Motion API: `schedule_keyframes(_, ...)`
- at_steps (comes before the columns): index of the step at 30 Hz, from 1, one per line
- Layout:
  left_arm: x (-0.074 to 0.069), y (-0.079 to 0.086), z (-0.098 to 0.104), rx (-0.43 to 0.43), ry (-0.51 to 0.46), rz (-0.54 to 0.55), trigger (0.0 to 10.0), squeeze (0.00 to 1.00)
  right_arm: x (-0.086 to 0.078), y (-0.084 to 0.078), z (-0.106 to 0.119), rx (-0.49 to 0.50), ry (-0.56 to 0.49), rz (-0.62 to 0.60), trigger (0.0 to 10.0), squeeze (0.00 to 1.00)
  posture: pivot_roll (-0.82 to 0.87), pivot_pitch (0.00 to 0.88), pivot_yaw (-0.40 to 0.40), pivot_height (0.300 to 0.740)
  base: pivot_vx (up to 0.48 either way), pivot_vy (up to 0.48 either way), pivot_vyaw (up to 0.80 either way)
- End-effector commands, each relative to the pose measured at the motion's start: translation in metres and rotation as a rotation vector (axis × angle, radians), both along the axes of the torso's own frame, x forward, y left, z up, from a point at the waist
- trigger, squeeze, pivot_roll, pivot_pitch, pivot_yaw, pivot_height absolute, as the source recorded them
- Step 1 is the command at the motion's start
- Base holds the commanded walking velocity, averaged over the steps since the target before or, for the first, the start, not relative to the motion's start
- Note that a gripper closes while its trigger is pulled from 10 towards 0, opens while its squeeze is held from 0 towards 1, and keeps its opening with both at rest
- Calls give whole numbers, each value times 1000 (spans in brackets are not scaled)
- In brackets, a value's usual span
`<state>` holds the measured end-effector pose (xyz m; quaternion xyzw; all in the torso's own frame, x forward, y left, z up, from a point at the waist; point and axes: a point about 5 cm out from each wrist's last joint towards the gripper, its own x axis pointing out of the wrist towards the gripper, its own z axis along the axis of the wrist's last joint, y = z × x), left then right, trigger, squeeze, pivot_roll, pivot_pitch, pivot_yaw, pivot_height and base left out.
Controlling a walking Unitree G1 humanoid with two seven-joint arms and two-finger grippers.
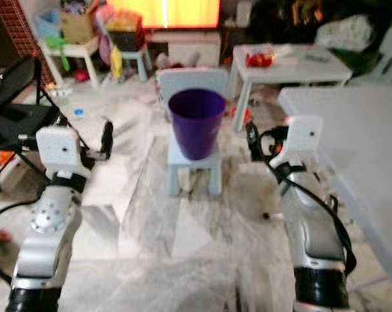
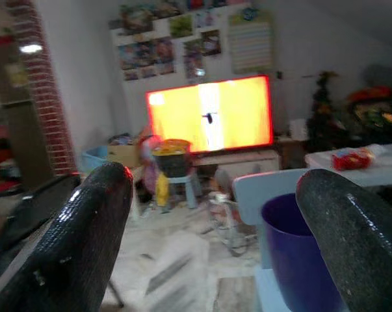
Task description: Picking trash to rubbish bin
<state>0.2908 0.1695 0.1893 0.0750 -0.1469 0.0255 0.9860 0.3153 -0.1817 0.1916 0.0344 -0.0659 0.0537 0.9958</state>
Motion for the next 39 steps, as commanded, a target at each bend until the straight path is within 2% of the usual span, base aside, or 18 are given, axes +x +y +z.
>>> schedule_keyframes(1,3,-4,1,-16,4,-11,10000,0,-1,-4,3,-4,-2,-12,10000,0,-2,47,-4,740,0,0,0)
schedule_keyframes(6,4,-3,1,-24,7,-10,10000,0,0,-3,1,-1,14,-13,10000,0,-2,47,-4,740,0,0,0)
schedule_keyframes(14,9,7,0,-88,28,25,10000,0,0,-3,0,7,28,-15,10000,0,-2,44,-3,740,0,0,-800)
schedule_keyframes(19,9,8,-1,-98,34,19,10000,0,0,-4,-1,6,32,-18,10000,0,-3,44,0,740,0,0,-800)
schedule_keyframes(22,11,9,-2,-132,50,4,10000,0,0,-4,-1,2,34,-21,10000,0,-4,45,0,740,0,0,-800)
schedule_keyframes(39,11,13,-5,-169,72,16,10000,0,1,-4,-1,-5,36,-18,10000,0,-2,43,-5,740,0,0,-800)
